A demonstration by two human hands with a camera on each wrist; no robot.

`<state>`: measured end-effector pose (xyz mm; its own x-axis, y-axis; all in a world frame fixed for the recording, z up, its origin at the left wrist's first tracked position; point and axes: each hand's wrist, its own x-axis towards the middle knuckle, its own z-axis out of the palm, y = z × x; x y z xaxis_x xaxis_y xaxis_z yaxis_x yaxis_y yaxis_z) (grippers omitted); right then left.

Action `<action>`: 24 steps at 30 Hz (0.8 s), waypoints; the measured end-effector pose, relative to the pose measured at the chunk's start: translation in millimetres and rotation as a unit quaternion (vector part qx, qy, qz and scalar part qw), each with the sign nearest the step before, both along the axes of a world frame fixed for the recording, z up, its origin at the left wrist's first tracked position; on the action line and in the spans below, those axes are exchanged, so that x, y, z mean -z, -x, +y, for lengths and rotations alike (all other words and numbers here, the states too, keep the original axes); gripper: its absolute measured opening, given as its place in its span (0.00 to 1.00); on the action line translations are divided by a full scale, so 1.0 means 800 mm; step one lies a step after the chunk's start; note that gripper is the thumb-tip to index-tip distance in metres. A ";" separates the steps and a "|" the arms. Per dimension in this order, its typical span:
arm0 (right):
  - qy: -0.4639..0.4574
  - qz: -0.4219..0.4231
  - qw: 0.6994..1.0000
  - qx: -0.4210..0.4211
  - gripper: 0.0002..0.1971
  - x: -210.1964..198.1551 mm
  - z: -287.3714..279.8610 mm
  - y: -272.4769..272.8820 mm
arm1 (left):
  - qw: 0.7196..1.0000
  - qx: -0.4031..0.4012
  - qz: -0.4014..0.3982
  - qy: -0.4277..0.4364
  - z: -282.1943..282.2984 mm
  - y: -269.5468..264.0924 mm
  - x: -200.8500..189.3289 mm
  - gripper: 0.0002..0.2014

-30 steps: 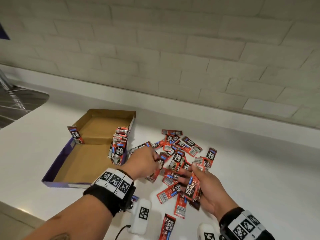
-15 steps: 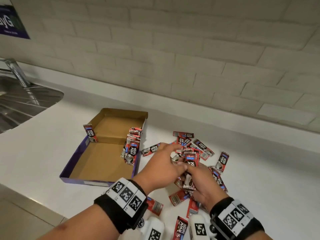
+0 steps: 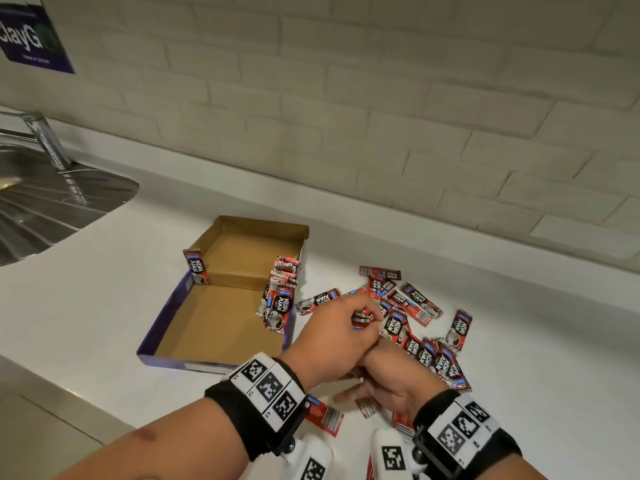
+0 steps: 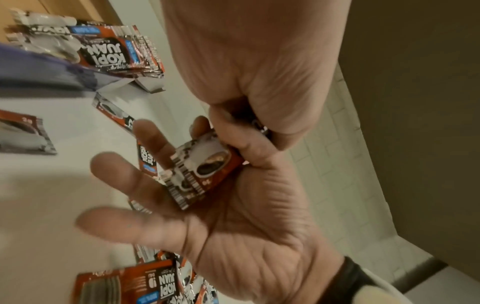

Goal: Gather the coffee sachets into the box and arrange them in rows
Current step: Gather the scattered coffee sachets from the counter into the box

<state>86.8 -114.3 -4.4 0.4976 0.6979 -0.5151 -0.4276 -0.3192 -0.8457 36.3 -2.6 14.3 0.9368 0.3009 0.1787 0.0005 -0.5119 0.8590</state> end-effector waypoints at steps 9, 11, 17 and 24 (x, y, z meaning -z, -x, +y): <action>-0.072 0.042 0.995 0.052 0.15 0.013 0.014 0.013 | 0.975 0.133 0.092 0.153 0.017 0.030 -0.021 0.21; -0.076 0.036 0.995 0.044 0.16 0.010 0.015 0.010 | 0.967 0.131 0.101 0.195 0.032 0.032 -0.013 0.27; -0.059 0.002 0.998 -0.011 0.14 0.005 0.020 0.003 | 0.988 0.051 0.109 0.099 0.062 0.034 -0.002 0.13; -0.037 0.012 0.998 0.040 0.25 0.013 -0.012 -0.016 | 0.983 -0.005 0.130 0.133 0.137 0.034 -0.047 0.08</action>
<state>99.5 -123.5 -15.0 0.5416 0.6930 -0.4758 -0.4689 -0.2207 -0.8552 9.1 106.8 51.6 0.9373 0.3138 -0.1514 0.2406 -0.2689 0.9326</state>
